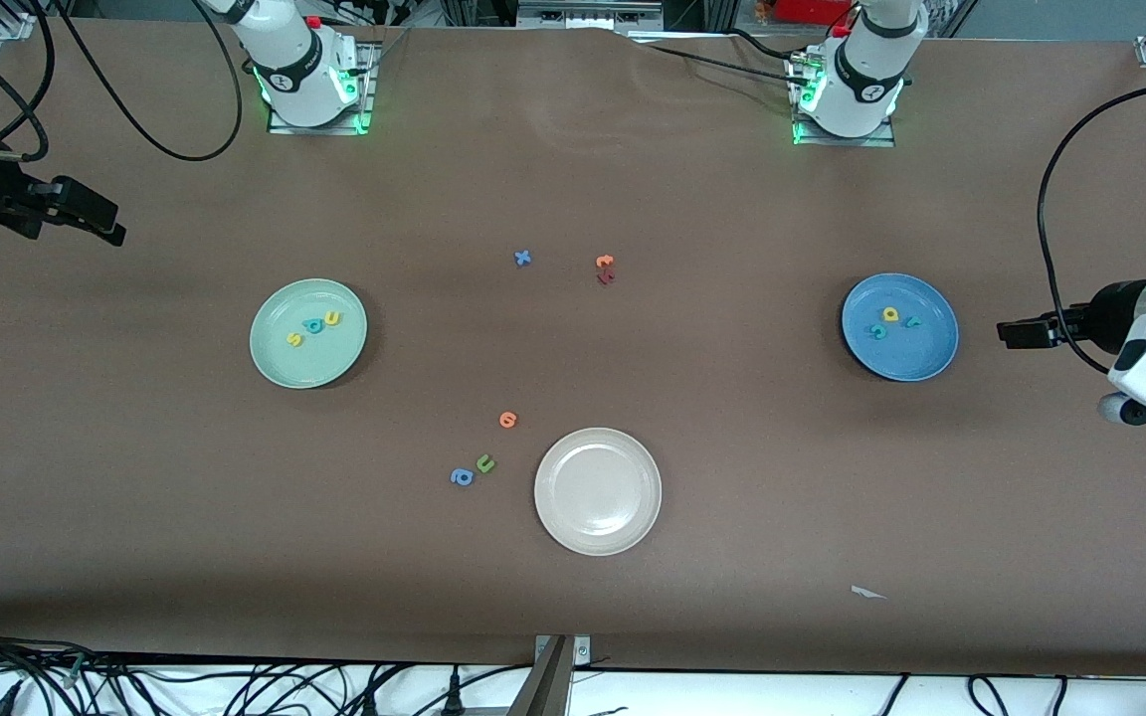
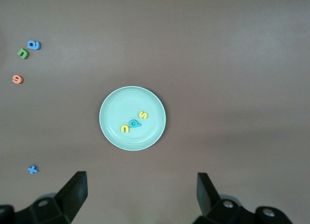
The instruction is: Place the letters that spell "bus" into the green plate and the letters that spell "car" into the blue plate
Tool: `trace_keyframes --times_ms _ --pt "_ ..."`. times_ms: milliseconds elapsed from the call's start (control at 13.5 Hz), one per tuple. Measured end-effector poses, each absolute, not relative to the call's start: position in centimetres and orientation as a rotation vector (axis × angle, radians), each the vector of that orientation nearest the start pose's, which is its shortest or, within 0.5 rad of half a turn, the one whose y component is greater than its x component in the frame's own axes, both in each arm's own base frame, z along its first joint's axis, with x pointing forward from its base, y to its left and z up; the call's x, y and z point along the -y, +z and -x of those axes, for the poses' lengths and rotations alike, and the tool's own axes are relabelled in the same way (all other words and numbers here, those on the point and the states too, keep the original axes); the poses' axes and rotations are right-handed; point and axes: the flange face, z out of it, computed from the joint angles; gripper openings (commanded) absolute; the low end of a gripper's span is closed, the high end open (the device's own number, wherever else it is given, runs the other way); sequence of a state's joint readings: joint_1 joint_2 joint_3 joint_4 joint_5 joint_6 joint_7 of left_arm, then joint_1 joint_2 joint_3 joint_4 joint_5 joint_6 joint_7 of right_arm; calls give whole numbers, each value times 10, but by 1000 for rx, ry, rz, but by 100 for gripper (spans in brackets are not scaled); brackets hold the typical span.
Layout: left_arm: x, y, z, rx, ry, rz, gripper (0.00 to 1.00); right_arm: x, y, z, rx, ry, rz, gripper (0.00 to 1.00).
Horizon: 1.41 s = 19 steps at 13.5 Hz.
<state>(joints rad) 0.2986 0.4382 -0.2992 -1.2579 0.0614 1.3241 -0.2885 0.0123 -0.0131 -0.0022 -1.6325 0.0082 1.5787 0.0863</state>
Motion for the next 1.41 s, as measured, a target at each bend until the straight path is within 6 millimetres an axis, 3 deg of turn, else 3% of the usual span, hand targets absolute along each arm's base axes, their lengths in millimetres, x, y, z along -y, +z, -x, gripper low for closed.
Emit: trace_keyframes --times_ms 372,520,743,966,1189,1412 --pt "-26 523 -635 454 473 3083 97 -7 603 -549 -117 65 3133 100" --pt "-30 534 -634 453 369 3113 98 -7 603 -549 -117 65 3133 100" --pt "-38 536 -619 461 191 3144 98 -8 603 -549 -114 66 3133 100" --pt "-36 536 -605 428 148 3162 98 -10 603 -549 -110 67 3133 100" --pt "-37 541 -604 272 115 3187 100 -10 603 -549 -110 71 3133 100" --pt "-38 548 -605 227 79 3193 100 -10 602 -548 -109 81 3133 100"
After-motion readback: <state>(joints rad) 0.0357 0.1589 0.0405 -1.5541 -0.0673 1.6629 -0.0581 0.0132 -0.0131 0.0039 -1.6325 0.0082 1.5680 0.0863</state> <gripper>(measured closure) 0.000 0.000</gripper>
